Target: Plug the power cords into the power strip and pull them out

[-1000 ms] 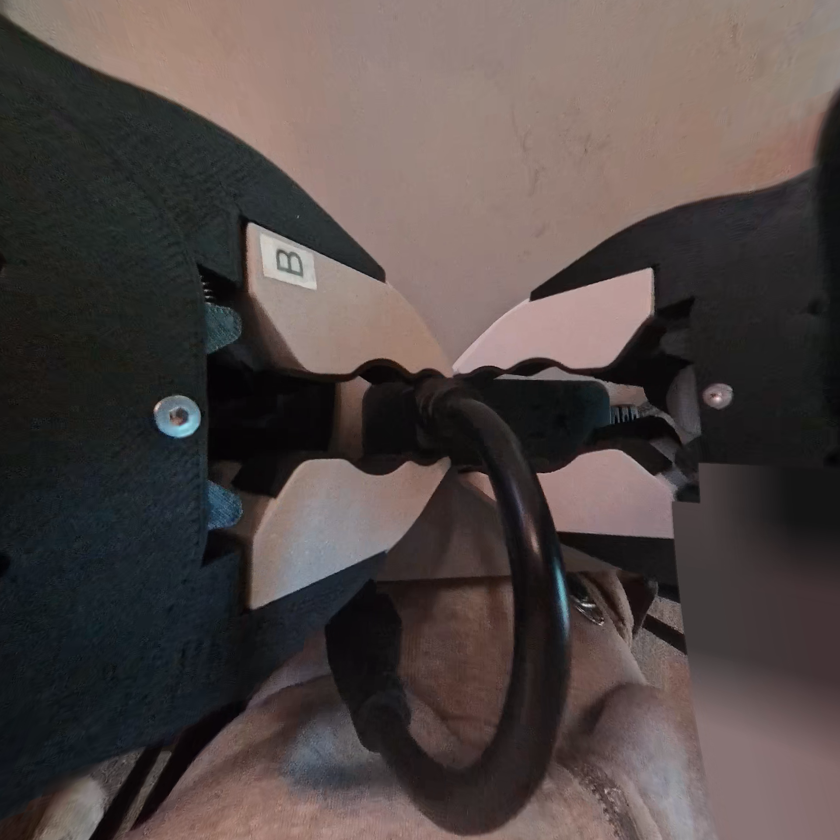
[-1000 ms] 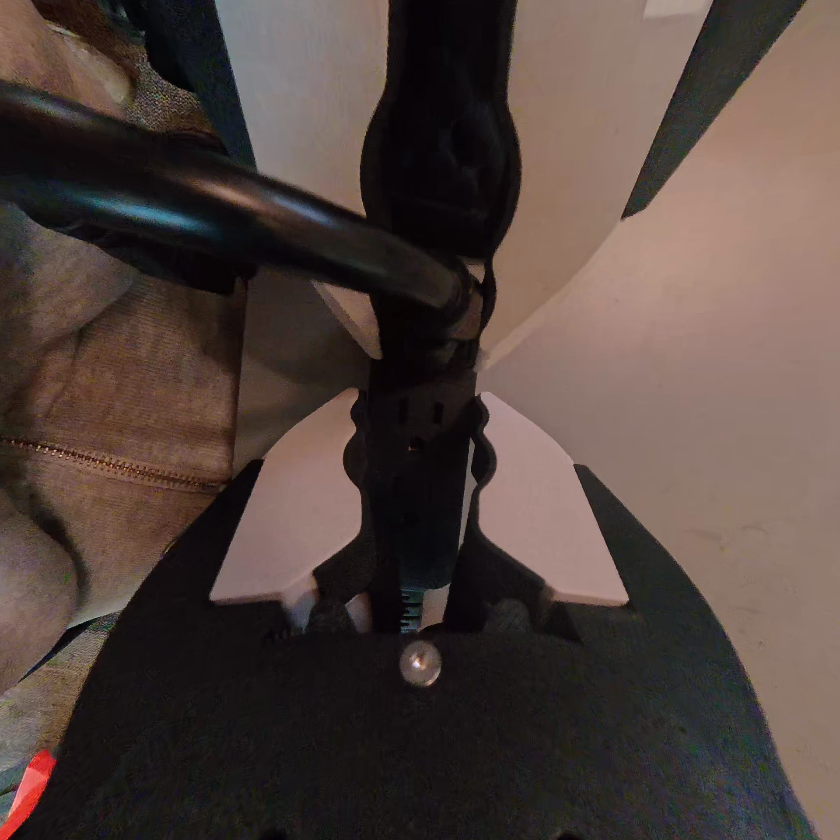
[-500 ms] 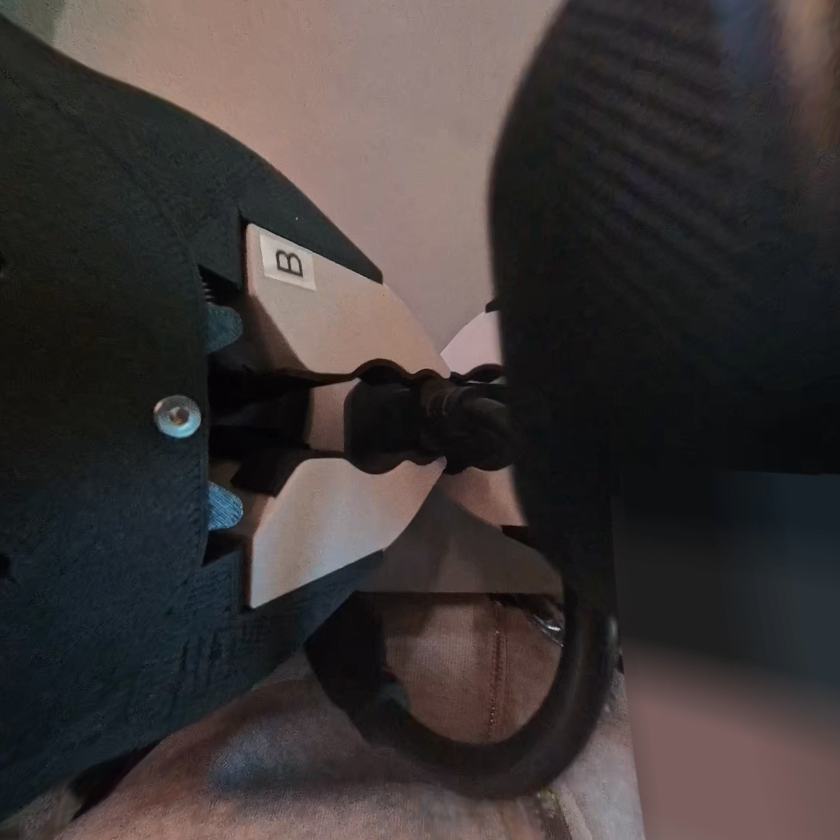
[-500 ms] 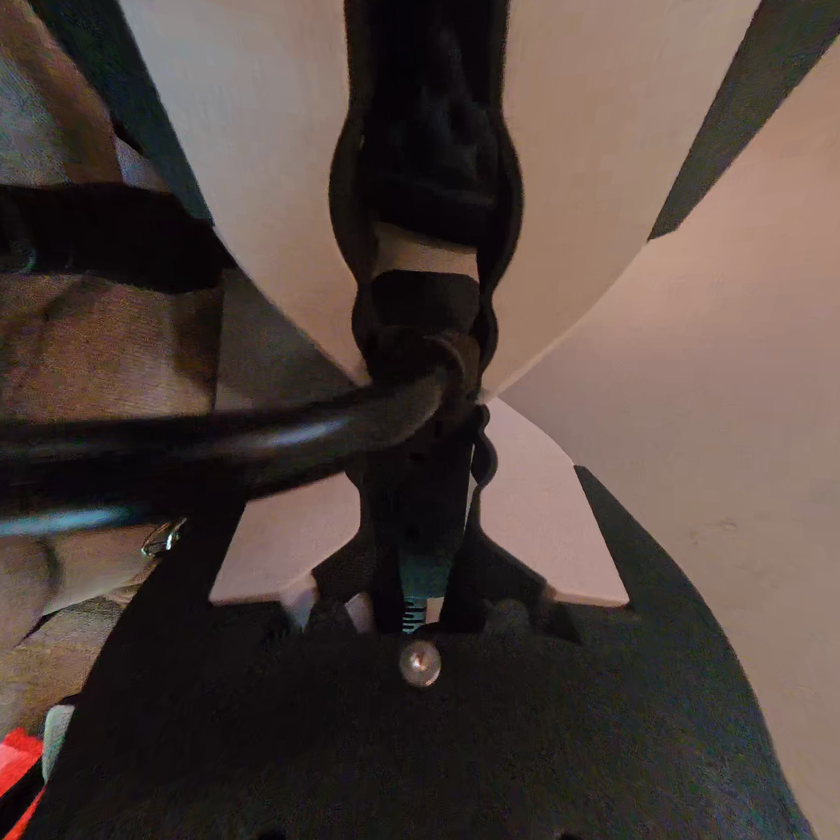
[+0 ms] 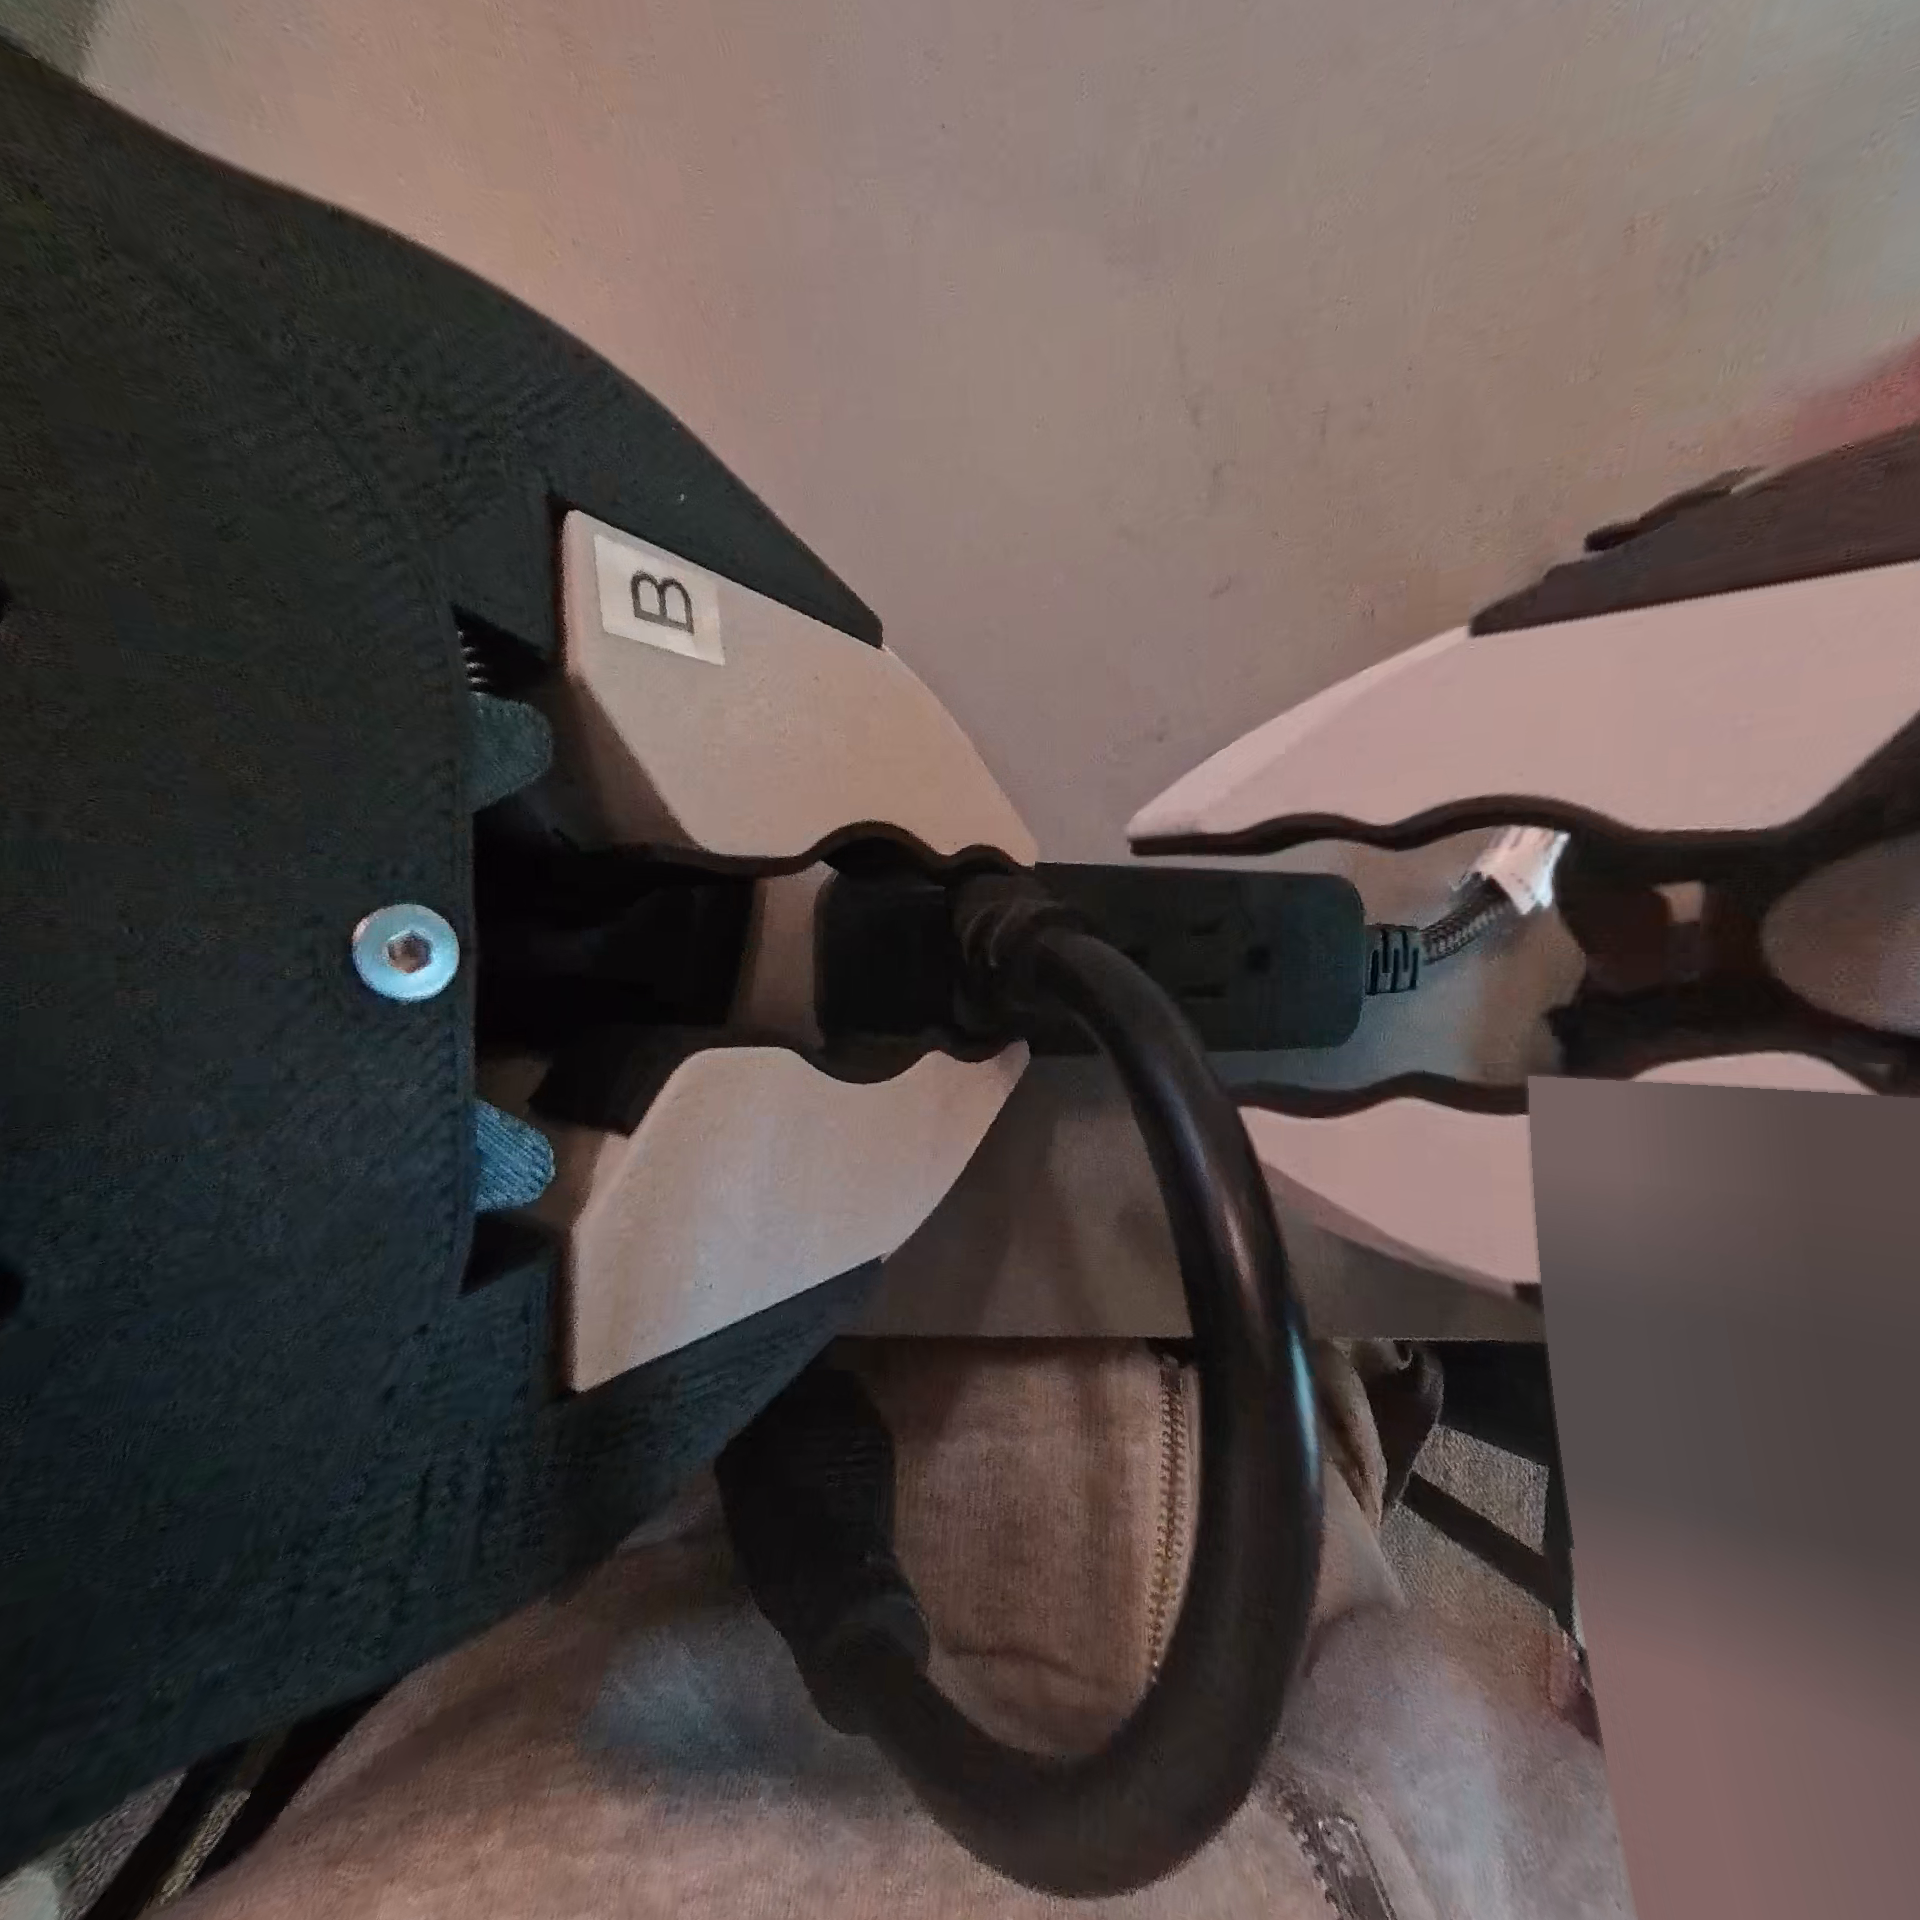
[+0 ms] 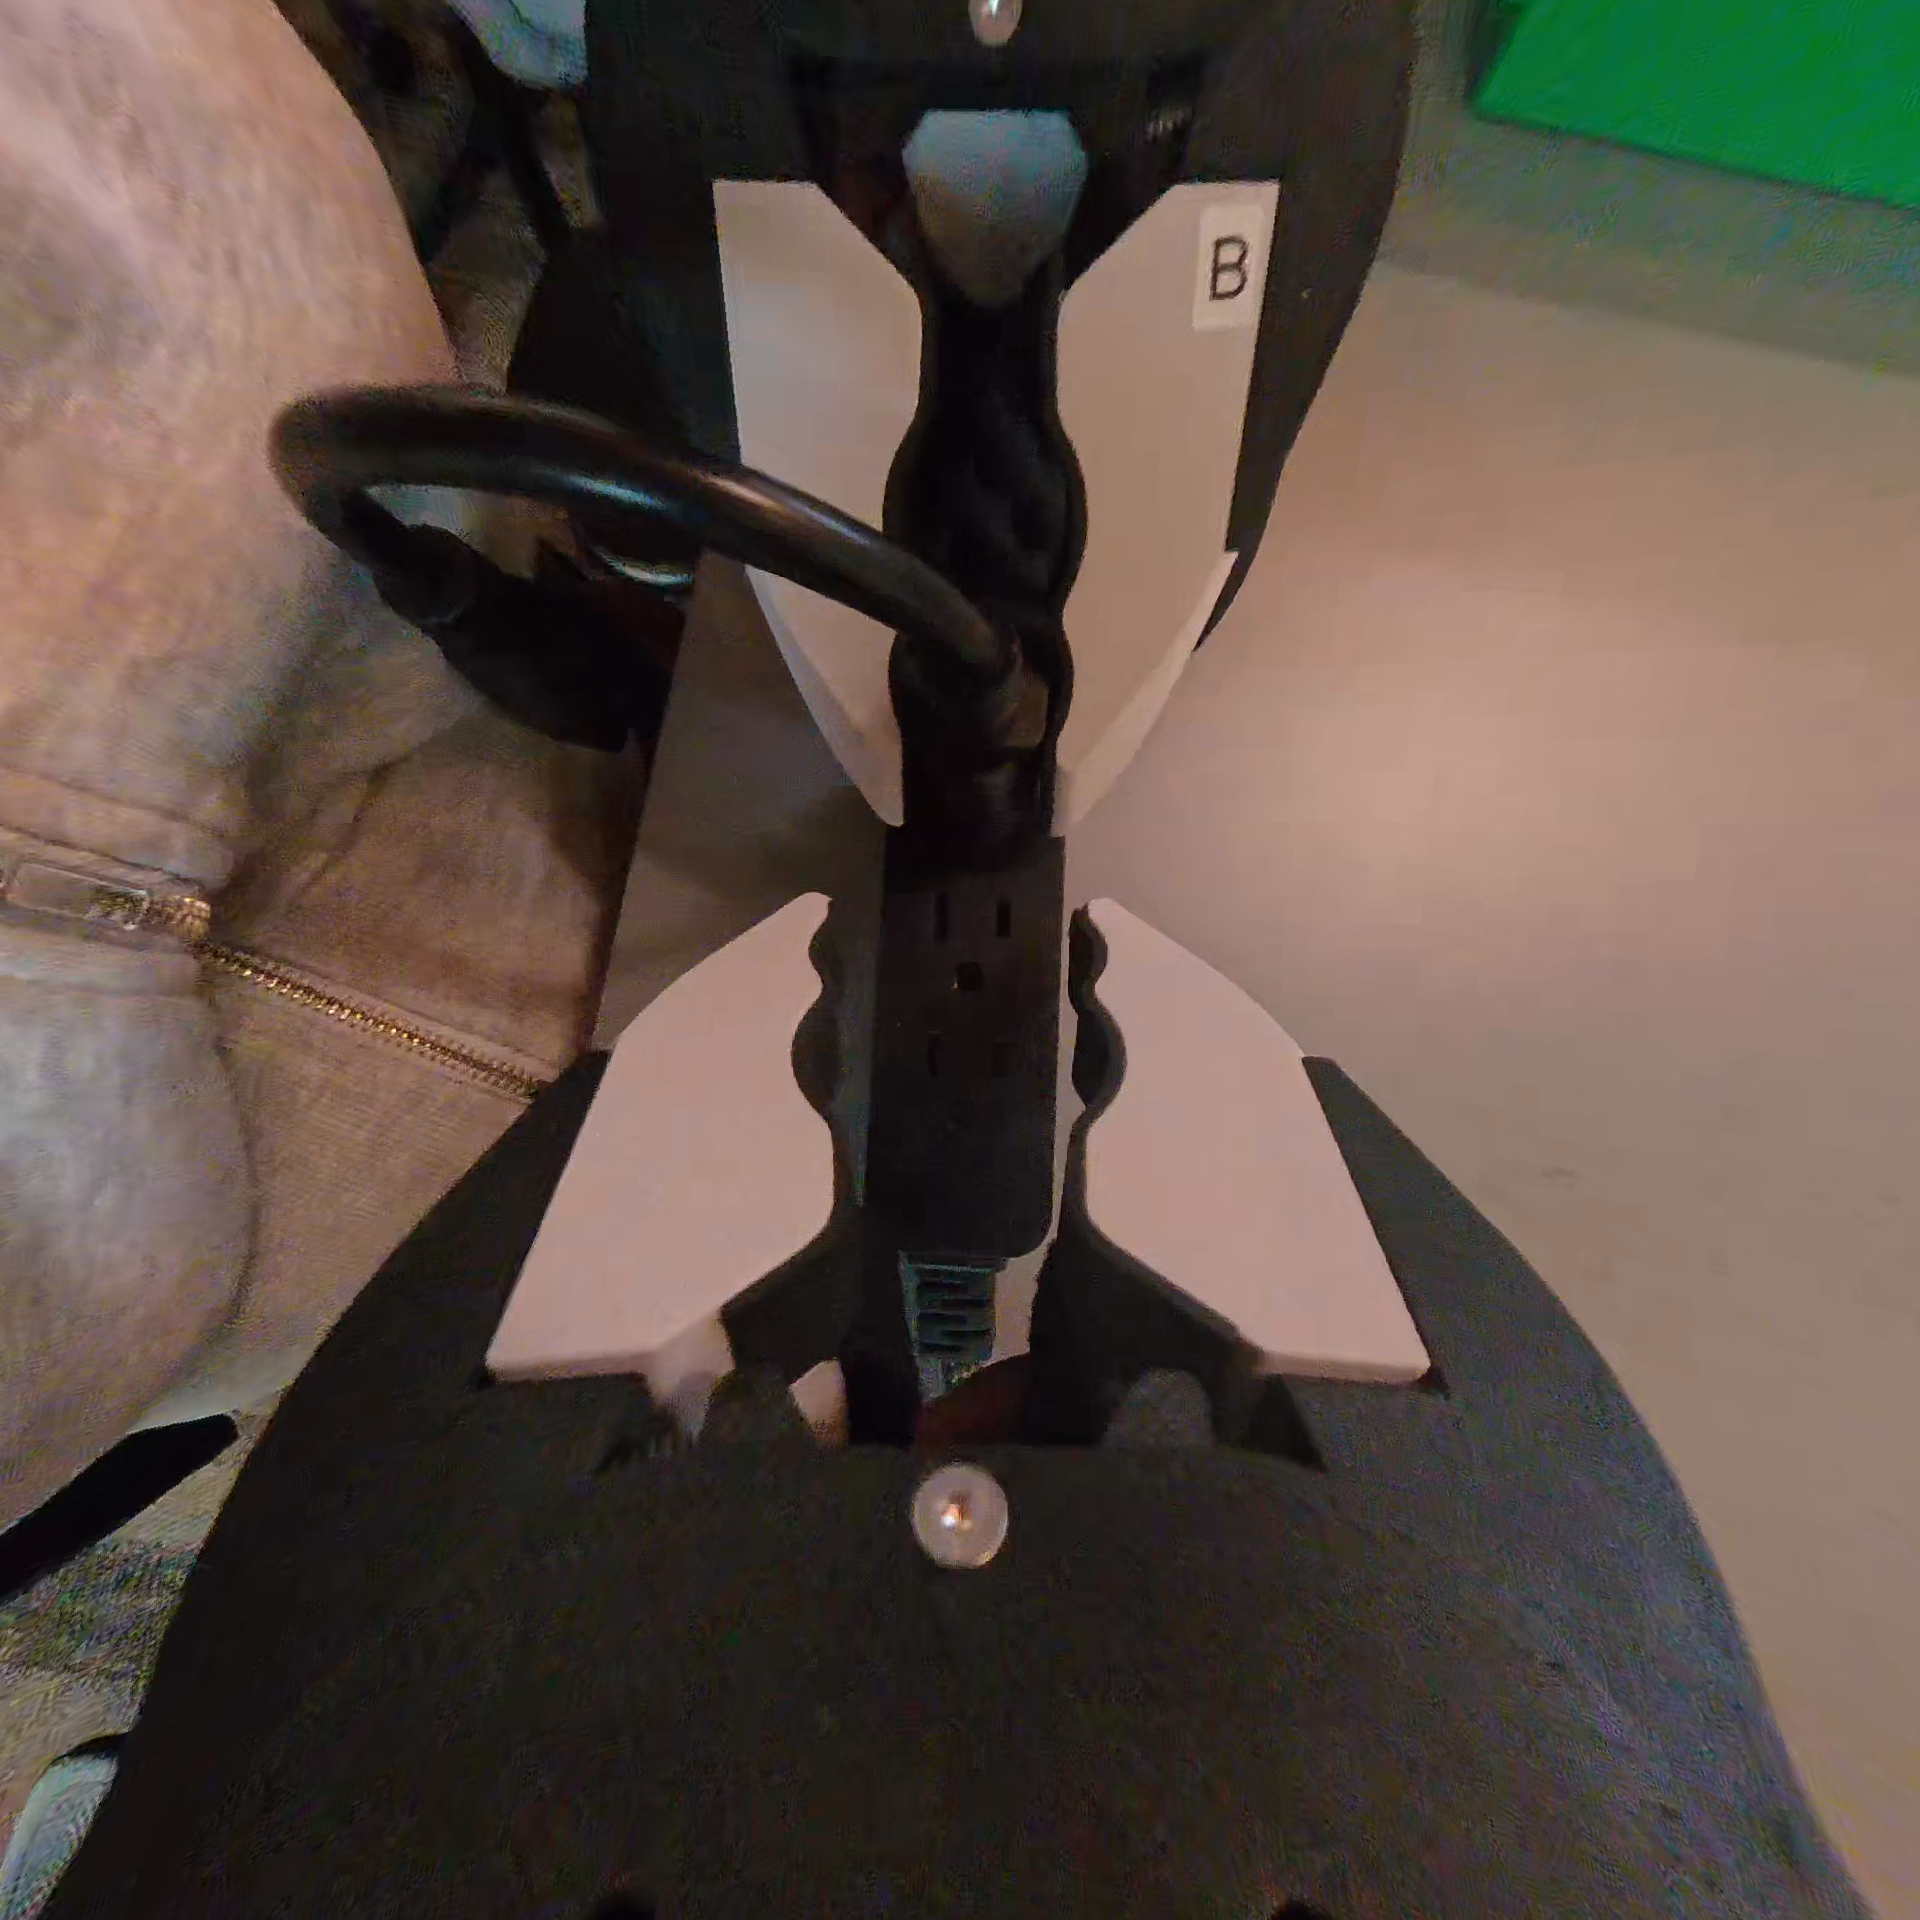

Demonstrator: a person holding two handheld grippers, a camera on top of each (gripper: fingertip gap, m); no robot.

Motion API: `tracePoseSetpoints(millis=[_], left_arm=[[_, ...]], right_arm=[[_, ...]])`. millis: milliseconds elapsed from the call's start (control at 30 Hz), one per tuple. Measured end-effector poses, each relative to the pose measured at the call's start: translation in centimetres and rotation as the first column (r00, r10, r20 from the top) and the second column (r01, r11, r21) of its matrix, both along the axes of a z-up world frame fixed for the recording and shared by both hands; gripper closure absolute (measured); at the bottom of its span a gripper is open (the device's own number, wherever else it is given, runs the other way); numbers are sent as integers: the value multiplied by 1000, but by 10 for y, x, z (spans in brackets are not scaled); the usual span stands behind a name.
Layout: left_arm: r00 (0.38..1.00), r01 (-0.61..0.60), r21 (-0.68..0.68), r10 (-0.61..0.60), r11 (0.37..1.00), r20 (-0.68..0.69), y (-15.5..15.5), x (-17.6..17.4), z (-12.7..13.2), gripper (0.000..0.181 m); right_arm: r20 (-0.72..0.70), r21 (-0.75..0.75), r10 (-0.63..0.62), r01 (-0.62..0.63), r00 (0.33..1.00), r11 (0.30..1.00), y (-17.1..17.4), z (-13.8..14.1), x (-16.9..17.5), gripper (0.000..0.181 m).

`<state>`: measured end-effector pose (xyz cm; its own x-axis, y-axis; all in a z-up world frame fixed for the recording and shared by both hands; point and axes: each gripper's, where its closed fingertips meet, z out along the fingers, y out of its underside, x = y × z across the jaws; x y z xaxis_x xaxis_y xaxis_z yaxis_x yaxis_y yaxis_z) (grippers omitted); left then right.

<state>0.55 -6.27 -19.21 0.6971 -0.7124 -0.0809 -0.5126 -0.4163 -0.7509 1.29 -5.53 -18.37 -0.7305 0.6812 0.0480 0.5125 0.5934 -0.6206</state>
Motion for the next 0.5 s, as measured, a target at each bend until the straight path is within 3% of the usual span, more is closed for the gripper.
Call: tracePoseSetpoints(millis=[67,200,333,500], left_arm=[[1000,0,3,0,1000,-9,1,1,1,156],[1000,-6,44,6,999,-1,1,3,1,156],[1000,-14,85,13,996,17,1,3,1,154],[998,-1,106,7,994,-62,2,1,-5,147]], right_arm=[[42,72,-17,14,999,997,3,-16,0,126],[51,119,-18,12,999,993,4,-30,-2,138],[68,151,-16,5,998,989,5,-30,-2,138],[90,173,-18,2,996,985,4,-31,-3,138]])
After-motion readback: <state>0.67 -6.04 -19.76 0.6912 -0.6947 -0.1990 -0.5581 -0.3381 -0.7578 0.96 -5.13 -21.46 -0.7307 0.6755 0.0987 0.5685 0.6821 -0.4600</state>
